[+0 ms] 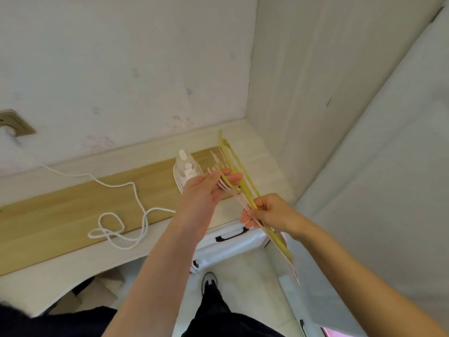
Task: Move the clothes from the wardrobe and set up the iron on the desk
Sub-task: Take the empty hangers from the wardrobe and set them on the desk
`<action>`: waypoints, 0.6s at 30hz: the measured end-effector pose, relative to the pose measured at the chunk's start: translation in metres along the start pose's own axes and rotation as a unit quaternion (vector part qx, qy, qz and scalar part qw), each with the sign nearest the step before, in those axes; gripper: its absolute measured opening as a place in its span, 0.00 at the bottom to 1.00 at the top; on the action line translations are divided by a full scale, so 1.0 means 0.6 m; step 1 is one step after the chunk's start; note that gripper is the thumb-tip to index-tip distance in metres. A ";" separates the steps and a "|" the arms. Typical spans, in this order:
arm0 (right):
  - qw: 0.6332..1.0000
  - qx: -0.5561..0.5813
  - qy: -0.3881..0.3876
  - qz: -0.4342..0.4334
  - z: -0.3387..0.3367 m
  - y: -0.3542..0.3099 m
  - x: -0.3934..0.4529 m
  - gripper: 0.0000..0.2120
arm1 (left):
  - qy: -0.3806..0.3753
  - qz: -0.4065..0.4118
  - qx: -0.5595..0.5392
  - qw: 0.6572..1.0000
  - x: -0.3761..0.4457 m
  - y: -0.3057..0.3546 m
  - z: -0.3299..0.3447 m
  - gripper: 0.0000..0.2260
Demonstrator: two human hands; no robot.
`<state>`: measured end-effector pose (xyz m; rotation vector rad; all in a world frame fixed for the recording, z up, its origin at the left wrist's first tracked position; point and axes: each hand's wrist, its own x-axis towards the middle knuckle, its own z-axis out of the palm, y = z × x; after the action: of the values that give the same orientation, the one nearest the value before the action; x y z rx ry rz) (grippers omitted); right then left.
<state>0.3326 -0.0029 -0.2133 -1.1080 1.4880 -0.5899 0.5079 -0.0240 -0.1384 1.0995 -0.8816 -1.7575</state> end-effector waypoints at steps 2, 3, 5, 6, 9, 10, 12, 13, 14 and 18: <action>0.997 -0.069 0.040 -0.001 -0.003 -0.006 0.032 0.07 | 0.011 -0.037 -0.013 0.999 0.043 0.007 -0.017 0.11; 0.992 -0.110 0.064 -0.002 -0.004 -0.007 0.048 0.08 | 0.016 -0.059 -0.024 0.998 0.065 0.010 -0.026 0.10; 0.976 -0.190 0.102 0.003 -0.005 -0.010 0.083 0.09 | 0.024 -0.109 -0.061 0.992 0.109 0.012 -0.043 0.08; 0.967 -0.226 0.117 0.008 -0.006 -0.010 0.100 0.10 | 0.025 -0.132 -0.078 0.988 0.130 0.013 -0.051 0.08; 0.942 -0.296 0.158 0.028 -0.008 -0.008 0.145 0.10 | 0.028 -0.189 -0.111 0.975 0.185 0.007 -0.069 0.08; 0.934 -0.315 0.167 0.035 -0.008 -0.007 0.157 0.10 | 0.034 -0.202 -0.116 0.972 0.202 0.004 -0.073 0.09; 0.916 -0.354 0.183 0.043 -0.007 -0.006 0.176 0.10 | 0.045 -0.225 -0.120 0.966 0.232 0.001 -0.077 0.09; 0.907 -0.373 0.192 0.048 -0.007 -0.004 0.186 0.10 | 0.047 -0.236 -0.124 0.963 0.245 -0.001 -0.077 0.09; 0.898 -0.387 0.202 0.055 -0.008 -0.003 0.194 0.09 | 0.047 -0.245 -0.129 0.960 0.259 -0.003 -0.077 0.09; 0.878 -0.410 0.234 0.077 -0.016 0.005 0.227 0.11 | 0.050 -0.270 -0.148 0.950 0.308 -0.020 -0.074 0.09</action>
<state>0.3331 -0.1231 -0.2780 -1.5224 2.3425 -0.0773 0.5008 -0.1939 -0.2234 1.2883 -0.2408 -2.1641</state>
